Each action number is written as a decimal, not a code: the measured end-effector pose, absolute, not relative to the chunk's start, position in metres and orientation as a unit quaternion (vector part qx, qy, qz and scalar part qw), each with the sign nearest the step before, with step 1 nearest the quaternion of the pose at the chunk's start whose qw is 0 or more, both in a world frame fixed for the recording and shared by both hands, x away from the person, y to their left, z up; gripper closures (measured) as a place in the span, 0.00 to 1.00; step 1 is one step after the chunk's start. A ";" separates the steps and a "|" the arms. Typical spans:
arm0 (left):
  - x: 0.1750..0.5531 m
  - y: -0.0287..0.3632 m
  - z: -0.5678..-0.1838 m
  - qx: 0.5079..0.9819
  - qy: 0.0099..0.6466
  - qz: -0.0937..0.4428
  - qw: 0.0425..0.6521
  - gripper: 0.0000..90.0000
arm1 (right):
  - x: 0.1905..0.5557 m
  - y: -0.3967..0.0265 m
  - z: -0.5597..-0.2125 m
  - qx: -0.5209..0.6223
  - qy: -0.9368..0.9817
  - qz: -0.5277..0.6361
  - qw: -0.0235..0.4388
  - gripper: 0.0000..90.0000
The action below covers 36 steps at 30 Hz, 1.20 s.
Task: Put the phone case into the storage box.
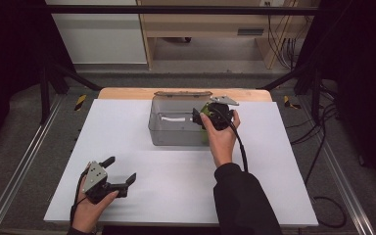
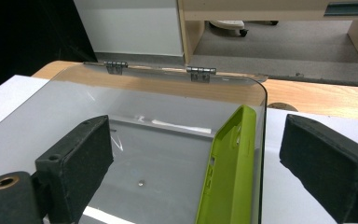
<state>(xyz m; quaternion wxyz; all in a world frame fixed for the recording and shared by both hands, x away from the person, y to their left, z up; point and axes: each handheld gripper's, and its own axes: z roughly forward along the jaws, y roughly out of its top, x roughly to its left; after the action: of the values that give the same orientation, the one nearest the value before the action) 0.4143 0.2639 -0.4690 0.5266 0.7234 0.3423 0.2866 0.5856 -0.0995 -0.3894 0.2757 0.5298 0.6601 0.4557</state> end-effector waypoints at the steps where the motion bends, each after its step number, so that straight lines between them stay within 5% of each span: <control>1: 0.414 0.264 -0.469 0.723 0.342 0.287 0.527 0.03 | 0.585 -0.100 -0.389 0.530 0.661 0.454 0.276 0.10; 36: 0.414 0.263 -0.469 0.725 0.341 0.285 0.526 0.03 | 0.566 -0.115 -0.379 0.500 0.678 0.457 0.286 0.12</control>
<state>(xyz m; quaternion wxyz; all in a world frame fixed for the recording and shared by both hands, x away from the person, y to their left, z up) 0.4144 0.2632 -0.4695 0.5265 0.7246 0.3414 0.2850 0.5661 -0.1154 -0.3790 0.2863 0.4995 0.6781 0.4569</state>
